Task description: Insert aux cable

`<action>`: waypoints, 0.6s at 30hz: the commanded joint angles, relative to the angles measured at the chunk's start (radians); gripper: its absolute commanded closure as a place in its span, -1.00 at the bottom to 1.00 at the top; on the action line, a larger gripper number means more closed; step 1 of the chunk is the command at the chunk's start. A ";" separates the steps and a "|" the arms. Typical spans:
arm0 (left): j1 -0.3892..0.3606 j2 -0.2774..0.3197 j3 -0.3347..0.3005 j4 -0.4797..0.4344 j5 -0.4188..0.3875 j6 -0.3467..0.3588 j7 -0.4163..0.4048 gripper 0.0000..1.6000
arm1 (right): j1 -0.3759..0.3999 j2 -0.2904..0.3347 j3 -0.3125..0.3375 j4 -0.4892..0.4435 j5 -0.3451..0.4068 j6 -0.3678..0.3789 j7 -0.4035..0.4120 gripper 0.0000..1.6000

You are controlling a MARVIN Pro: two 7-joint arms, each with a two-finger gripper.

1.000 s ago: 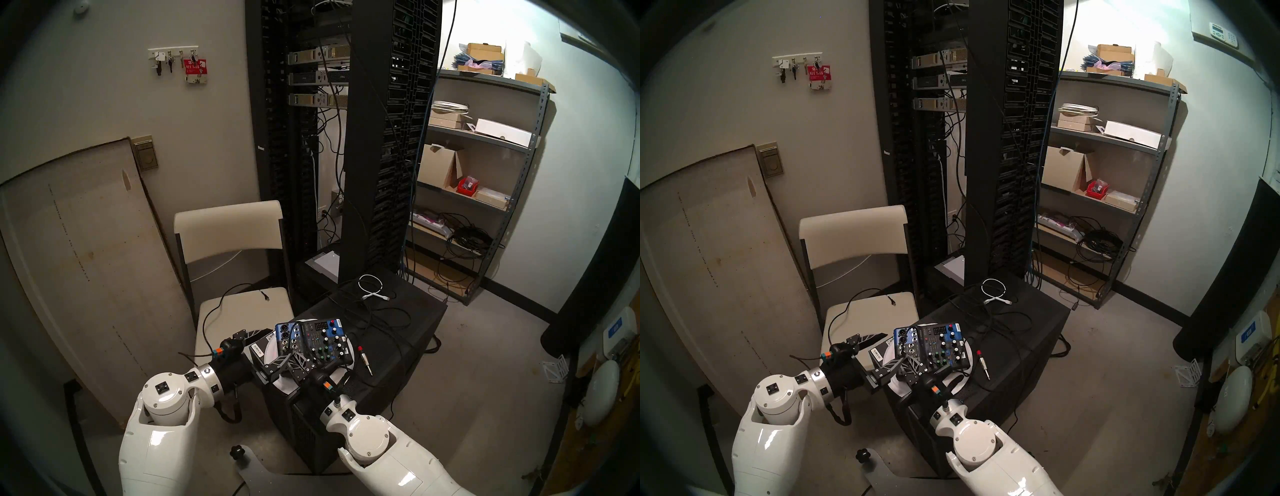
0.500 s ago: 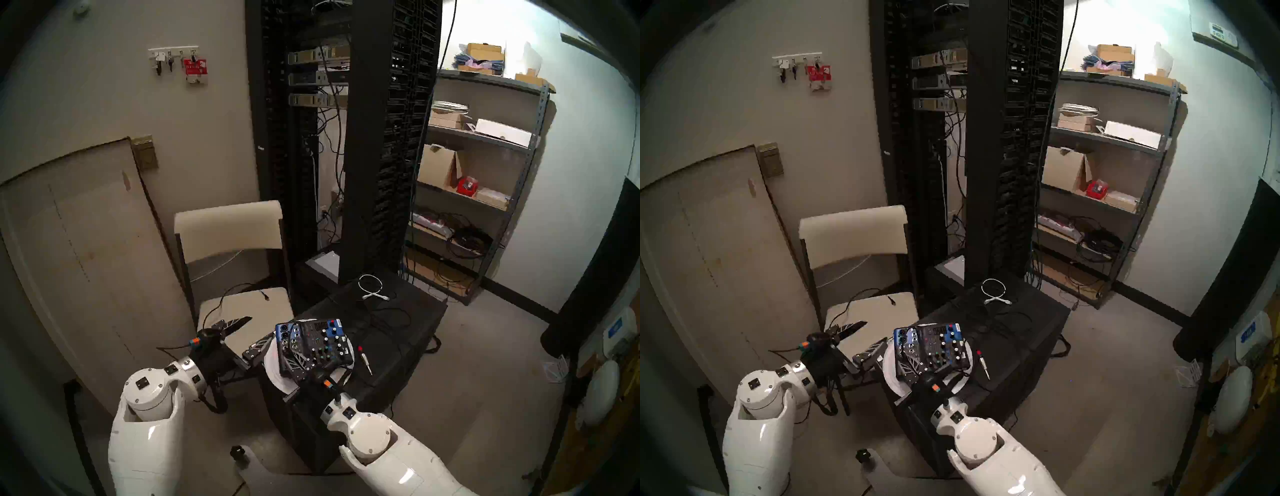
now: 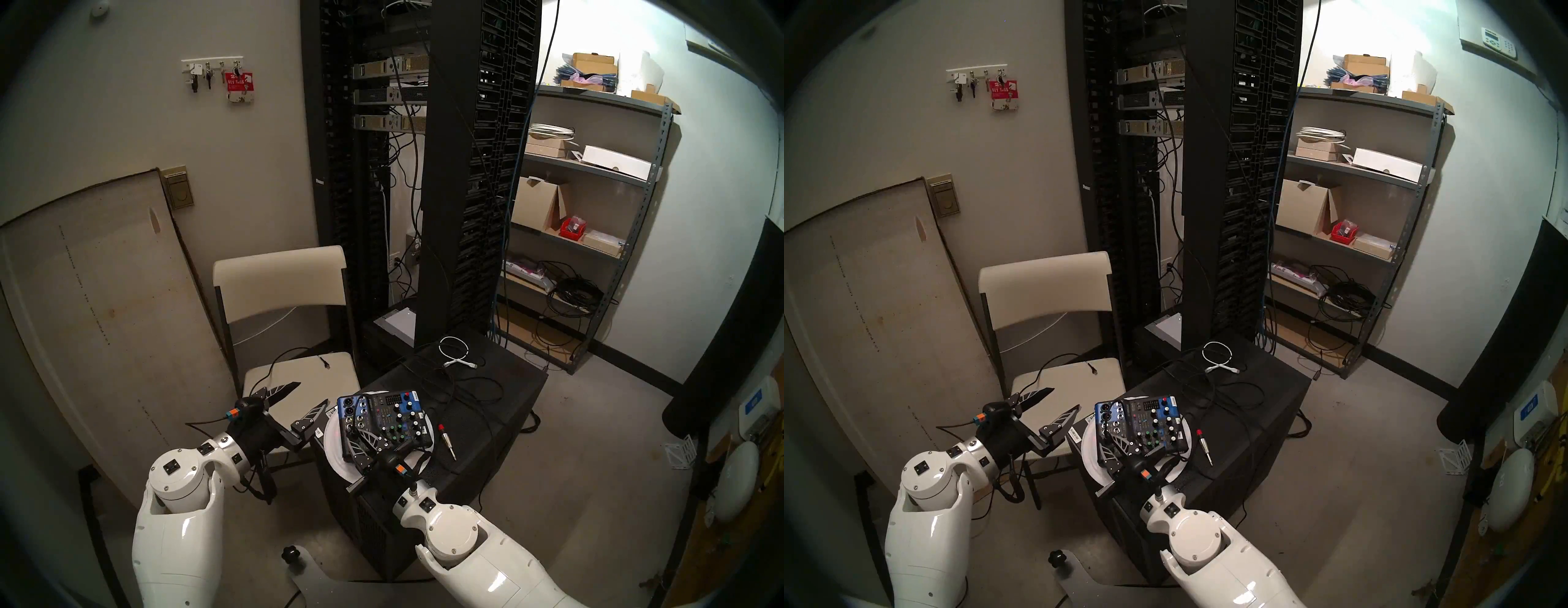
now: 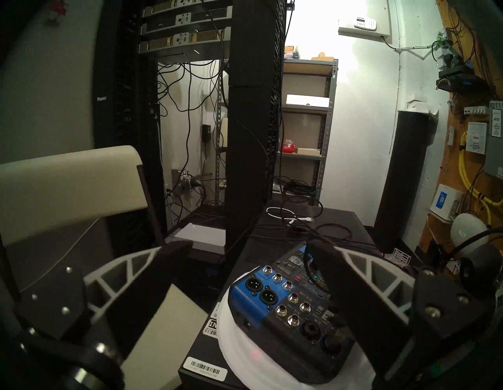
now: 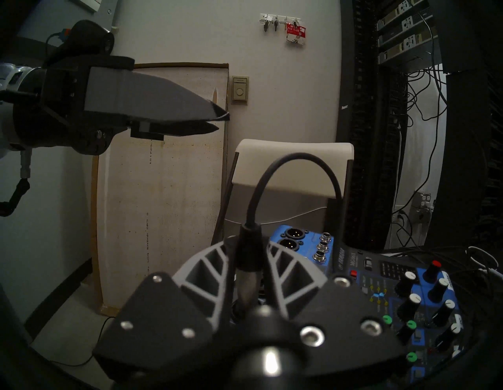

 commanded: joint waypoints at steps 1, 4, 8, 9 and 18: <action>-0.010 0.003 0.004 -0.006 0.002 -0.010 -0.002 -1.00 | -0.016 0.007 0.003 -0.034 0.006 -0.005 -0.001 0.10; -0.010 0.005 0.006 0.008 0.002 -0.015 -0.003 -1.00 | -0.025 0.014 0.008 -0.056 0.010 0.002 0.000 -0.04; -0.007 0.004 0.007 0.005 0.002 -0.013 -0.001 -1.00 | -0.031 0.018 0.013 -0.070 0.027 0.003 0.011 -0.16; -0.006 0.004 0.007 0.007 0.002 -0.014 -0.001 -1.00 | -0.034 0.019 0.014 -0.075 0.027 0.005 0.010 -0.27; -0.004 0.006 0.008 0.009 0.007 -0.012 -0.005 -1.00 | -0.057 0.035 0.021 -0.125 0.033 0.010 0.013 -0.79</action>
